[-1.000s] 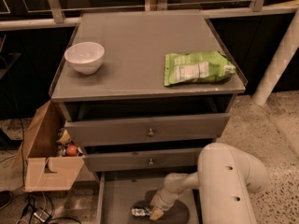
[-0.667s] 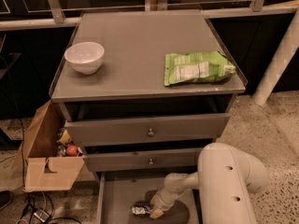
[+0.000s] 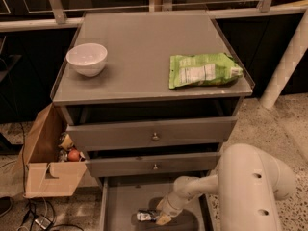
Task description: Pick redbull can from bottom drawer and place on counter
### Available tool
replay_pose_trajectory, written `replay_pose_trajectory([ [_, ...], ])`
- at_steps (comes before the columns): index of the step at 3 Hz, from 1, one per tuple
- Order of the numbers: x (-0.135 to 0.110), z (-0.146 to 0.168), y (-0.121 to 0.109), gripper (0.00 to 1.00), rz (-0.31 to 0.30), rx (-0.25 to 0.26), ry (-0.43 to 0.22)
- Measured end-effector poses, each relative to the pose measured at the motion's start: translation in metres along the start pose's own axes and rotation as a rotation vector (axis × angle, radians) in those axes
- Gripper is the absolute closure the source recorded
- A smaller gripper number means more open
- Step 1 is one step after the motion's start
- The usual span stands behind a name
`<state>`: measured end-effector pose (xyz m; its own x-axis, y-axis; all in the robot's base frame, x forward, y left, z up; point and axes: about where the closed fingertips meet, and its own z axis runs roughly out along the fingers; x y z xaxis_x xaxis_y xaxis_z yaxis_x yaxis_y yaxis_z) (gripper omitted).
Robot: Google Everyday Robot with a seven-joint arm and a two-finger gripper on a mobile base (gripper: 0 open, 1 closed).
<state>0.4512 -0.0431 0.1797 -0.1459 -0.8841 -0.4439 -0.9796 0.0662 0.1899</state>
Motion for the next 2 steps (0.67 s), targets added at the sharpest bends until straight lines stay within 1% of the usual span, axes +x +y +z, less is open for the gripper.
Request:
replay_pose_trajectory([
  [1,-0.006,-0.034,0.018,1.0,-0.01,-0.003,0.0],
  [2,-0.015,-0.08,0.049,1.0,-0.048,0.012,0.003],
])
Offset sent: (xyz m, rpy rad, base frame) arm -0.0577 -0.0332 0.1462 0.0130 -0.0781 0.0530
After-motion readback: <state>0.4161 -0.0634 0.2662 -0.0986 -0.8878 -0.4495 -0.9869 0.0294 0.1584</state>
